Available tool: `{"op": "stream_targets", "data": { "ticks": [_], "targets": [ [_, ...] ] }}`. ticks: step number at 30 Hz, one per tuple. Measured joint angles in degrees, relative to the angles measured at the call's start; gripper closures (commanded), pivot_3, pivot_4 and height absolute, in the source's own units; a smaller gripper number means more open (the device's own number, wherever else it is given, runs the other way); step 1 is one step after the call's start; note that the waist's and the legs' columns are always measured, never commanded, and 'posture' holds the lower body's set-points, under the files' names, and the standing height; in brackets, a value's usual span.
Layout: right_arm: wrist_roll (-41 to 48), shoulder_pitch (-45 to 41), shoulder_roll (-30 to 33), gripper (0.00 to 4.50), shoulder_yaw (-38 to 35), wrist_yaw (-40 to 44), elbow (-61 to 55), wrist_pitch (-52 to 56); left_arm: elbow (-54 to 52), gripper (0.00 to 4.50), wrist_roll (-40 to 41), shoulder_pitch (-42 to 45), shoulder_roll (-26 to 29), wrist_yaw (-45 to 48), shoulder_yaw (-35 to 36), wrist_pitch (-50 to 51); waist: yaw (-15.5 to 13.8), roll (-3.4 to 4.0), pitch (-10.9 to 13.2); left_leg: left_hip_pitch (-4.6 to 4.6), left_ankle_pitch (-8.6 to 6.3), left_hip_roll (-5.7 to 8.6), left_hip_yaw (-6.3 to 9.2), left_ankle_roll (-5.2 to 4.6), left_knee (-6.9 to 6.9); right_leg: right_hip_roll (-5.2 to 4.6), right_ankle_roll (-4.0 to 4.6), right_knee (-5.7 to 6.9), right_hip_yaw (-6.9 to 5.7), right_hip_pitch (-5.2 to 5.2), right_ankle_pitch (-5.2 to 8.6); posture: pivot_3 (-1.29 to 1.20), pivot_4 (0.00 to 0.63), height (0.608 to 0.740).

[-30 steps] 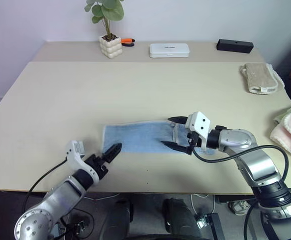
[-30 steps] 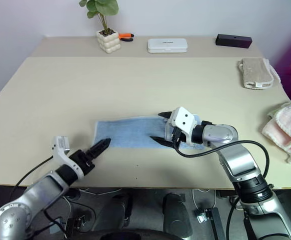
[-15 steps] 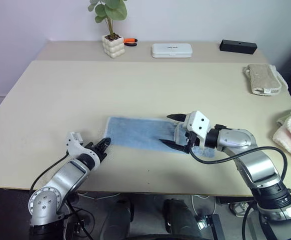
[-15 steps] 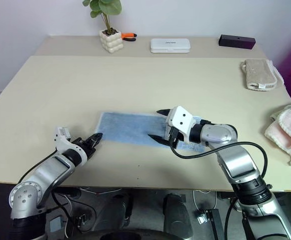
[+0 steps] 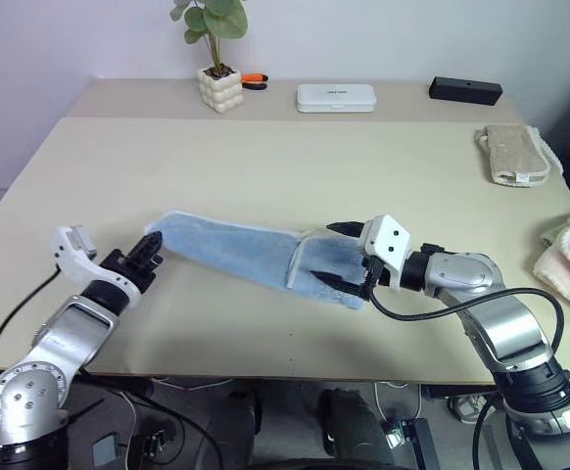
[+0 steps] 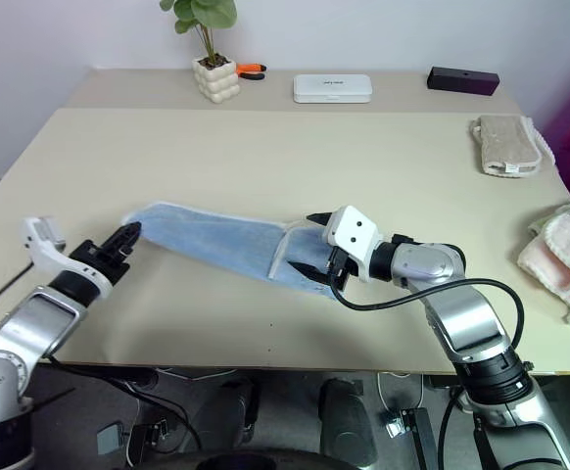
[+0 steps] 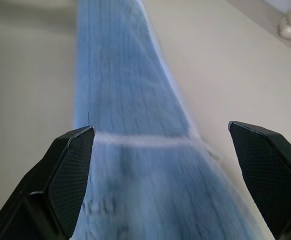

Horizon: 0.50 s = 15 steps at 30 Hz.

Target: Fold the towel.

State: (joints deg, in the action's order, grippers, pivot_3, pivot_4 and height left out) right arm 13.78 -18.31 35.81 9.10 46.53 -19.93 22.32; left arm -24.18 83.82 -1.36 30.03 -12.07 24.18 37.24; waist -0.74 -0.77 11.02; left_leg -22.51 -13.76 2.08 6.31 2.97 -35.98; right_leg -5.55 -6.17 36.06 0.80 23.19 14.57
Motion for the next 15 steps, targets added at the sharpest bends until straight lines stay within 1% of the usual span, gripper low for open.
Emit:
{"op": "stream_targets", "data": {
  "ticks": [4,8,9,11,12,14,15],
  "targets": [
    [-0.06,-0.26,-0.27,0.10,0.01,0.00,0.16,-0.02,-0.82,4.47,-4.37,2.54,3.76,7.74,-1.37,0.24,0.07,-0.01,0.01,-0.02,0.00,0.01,-0.01,0.00,0.01,-0.01,0.00,-0.04,0.00,0.00,0.00,0.00,0.150,0.738],
    [-0.12,-0.27,-0.27,0.10,-0.03,0.04,0.86,-0.03,-3.23,4.47,-8.99,6.27,5.05,14.55,-6.64,1.40,0.12,-0.02,0.01,-0.02,0.00,0.01,-0.02,0.00,0.02,-0.01,0.00,-0.03,0.00,0.00,0.00,0.00,0.150,0.738],
    [-0.13,-0.13,-0.20,0.10,-0.25,0.01,1.13,-0.03,-3.61,4.47,-10.86,7.69,5.63,16.74,-8.76,1.84,0.13,-0.03,0.02,-0.01,0.00,0.01,-0.01,0.00,0.02,-0.01,0.00,-0.02,0.00,0.00,0.00,0.00,0.150,0.738],
    [-0.26,-0.22,-0.13,0.10,-0.70,-0.22,1.82,-0.03,-5.43,4.47,-15.59,12.15,7.63,22.98,-15.87,3.02,-0.06,-0.05,0.03,-0.05,0.00,0.02,0.00,0.01,-0.01,0.00,-0.01,-0.02,-0.03,0.00,0.00,0.00,0.150,0.738],
    [-0.36,-0.30,-0.12,0.10,-0.95,-0.51,2.10,-0.05,-6.83,4.47,-18.38,15.31,8.20,27.08,-20.64,3.66,-0.07,-0.05,0.03,-0.07,0.00,0.05,-0.01,0.01,-0.03,0.00,-0.01,-0.05,-0.02,-0.02,0.00,0.00,0.150,0.738],
    [-0.68,-0.28,-0.05,0.10,-1.51,-1.23,2.69,-0.05,-8.49,4.47,-22.15,19.07,7.53,33.04,-27.54,3.95,0.27,-0.05,0.03,-0.06,0.00,0.06,-0.09,0.00,0.01,-0.01,-0.01,-0.12,0.07,-0.02,-0.01,0.00,0.150,0.738],
    [-0.96,-0.14,0.14,0.10,-1.89,-1.53,3.30,-0.06,-8.32,4.47,-23.47,20.00,6.81,34.86,-29.45,4.00,0.54,-0.05,0.03,-0.05,0.00,0.05,-0.12,0.00,0.02,-0.01,-0.02,-0.11,0.10,0.01,-0.01,0.00,0.150,0.738]
  ]
}}
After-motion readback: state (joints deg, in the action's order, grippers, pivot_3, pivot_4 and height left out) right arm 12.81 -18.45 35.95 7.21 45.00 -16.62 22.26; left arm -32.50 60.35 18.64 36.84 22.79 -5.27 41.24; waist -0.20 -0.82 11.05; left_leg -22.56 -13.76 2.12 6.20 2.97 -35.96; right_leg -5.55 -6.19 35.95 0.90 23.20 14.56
